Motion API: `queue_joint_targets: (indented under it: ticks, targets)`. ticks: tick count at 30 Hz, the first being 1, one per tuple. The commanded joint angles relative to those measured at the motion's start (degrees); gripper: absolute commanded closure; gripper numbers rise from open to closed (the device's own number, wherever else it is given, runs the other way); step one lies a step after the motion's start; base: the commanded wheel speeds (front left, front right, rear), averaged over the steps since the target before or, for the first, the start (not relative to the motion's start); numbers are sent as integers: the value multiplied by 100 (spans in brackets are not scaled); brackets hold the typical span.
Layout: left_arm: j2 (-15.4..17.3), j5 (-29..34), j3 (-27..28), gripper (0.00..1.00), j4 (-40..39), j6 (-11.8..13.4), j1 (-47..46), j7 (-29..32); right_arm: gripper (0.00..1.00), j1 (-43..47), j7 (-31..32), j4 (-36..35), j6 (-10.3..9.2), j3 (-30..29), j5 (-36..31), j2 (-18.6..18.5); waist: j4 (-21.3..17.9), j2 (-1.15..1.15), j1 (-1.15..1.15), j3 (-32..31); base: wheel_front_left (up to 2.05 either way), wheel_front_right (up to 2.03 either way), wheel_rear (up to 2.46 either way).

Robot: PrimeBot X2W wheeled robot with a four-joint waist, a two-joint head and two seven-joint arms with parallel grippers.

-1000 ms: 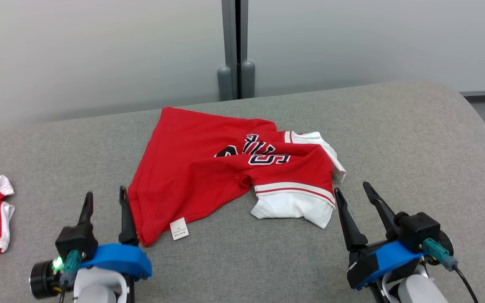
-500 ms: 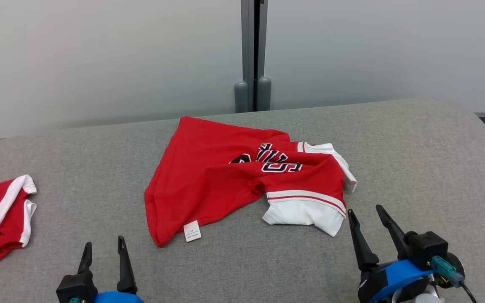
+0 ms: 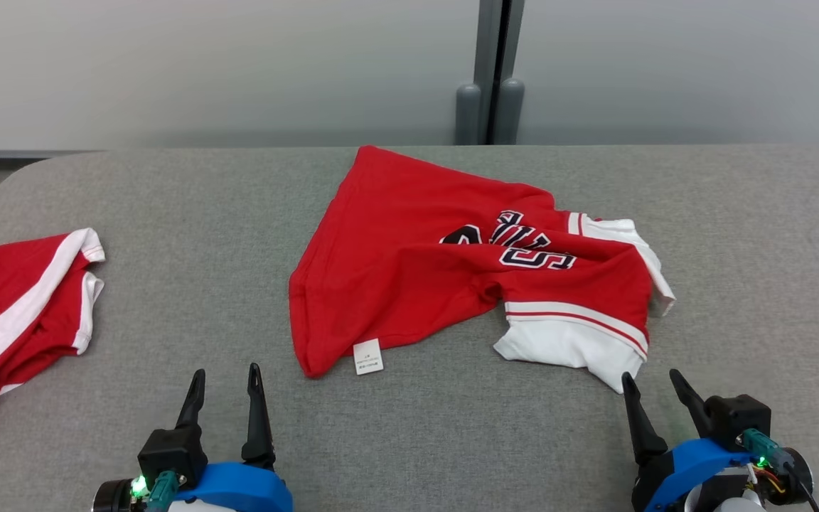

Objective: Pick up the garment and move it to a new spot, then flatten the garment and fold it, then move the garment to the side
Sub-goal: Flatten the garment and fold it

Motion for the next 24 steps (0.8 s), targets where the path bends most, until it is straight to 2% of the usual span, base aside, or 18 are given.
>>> queue_joint_targets:
  ticks: [1,6,10,11,12,13,24]
  targets:
    - [2,10,-21,0,-5,12,-129,-16,0,-103,-9,80,1,-58,-39,-17,226,-1,-1,230,0,0,0]
    - [-1,62,-61,0,-25,-25,-222,-16,0,-316,-9,525,1,-231,-83,-10,403,-1,-1,426,0,0,0]
    - [-3,5,-89,0,-19,-24,-291,-16,0,-294,21,759,2,-57,99,9,439,-1,-1,479,0,0,0]
    - [-2,5,-101,0,-28,-23,-322,-16,15,-281,23,759,2,-3,150,17,426,-1,-1,488,0,0,0]
    - [-2,-5,-106,0,-39,-13,-351,-16,64,-284,28,741,8,55,240,22,404,-1,-1,490,0,0,0]
    - [-2,-18,-114,0,-47,-10,-364,-16,100,-283,29,704,8,119,307,29,377,-1,-1,483,0,0,0]
    - [1,-65,-119,0,54,-86,-163,-15,100,-99,-16,-838,1,149,622,-9,-287,-1,-1,46,0,0,0]
